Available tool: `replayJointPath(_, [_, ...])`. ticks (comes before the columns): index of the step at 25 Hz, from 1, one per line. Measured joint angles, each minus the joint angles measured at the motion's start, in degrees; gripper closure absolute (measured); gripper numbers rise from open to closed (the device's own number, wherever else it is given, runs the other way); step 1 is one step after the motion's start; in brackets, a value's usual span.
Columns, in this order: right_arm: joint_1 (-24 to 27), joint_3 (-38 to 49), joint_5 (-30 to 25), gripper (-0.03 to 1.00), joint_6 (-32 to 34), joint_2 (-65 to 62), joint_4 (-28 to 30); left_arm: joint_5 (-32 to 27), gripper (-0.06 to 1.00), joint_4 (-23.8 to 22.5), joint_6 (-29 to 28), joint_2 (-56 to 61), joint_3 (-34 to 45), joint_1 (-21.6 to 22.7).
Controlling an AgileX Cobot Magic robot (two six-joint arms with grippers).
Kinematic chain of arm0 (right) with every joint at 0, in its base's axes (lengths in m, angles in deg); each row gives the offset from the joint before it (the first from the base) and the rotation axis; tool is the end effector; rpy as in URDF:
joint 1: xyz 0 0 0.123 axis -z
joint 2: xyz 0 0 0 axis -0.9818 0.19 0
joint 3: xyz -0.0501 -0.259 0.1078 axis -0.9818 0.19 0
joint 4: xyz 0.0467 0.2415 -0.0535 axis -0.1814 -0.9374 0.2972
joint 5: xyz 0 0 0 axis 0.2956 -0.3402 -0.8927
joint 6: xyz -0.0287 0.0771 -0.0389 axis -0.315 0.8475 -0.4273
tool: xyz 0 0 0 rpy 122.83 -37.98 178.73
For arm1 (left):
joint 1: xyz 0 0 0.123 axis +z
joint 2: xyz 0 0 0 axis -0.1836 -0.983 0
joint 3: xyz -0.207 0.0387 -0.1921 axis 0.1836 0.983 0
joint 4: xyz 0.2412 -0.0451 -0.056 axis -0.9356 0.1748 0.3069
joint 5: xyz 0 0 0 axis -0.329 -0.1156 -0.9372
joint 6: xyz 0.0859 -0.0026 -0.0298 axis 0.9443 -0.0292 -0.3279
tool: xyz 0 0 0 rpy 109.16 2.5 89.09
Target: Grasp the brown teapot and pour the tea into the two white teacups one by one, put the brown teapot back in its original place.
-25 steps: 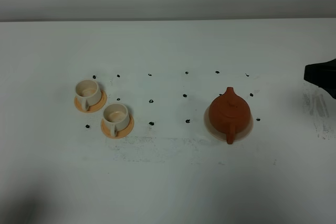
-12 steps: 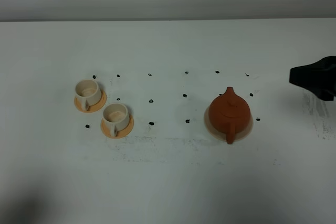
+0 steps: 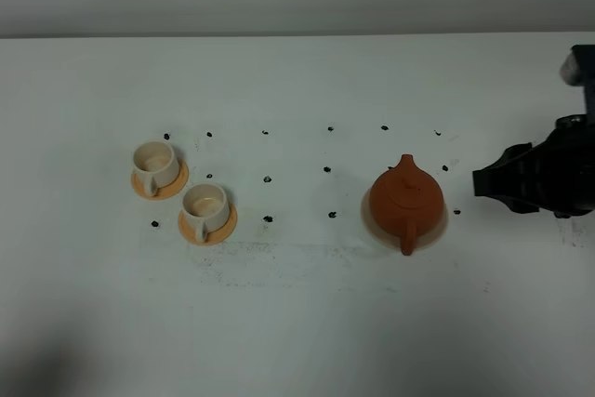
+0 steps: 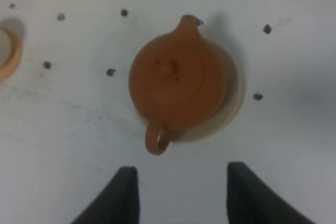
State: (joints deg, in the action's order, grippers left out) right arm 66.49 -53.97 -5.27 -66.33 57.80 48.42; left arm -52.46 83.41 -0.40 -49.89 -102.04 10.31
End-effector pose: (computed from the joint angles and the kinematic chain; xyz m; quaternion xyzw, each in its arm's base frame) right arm 0.2339 0.0713 0.2611 -0.1112 0.9420 0.1382 0.2849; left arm -0.0066 -0.0047 0.2790 0.0344 0.8499 -0.0120 0.5258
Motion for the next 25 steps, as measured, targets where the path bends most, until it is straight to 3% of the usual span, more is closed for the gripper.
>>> replayJointPath(4, [-4.97, -4.82, 0.40, 0.56, 6.57, 7.71, 4.87, 0.00, 0.58, 0.00, 0.00, 0.00, 0.00, 0.00])
replayJointPath(9, [-7.50, -11.96, -1.65, 0.56, 10.80, 18.26, 6.09, 0.00, 0.58, 0.00, 0.00, 0.00, 0.00, 0.00])
replayJointPath(17, [-9.06, -21.87, -12.41, 0.56, 17.67, 26.95, 10.50, 0.00, 0.58, 0.00, -0.11, 0.00, 0.00, 0.00])
replayJointPath(25, [-10.58, -23.75, -16.99, 0.56, 24.80, 28.25, 16.01, 0.00, 0.58, 0.00, -0.17, 0.00, 0.00, 0.00])
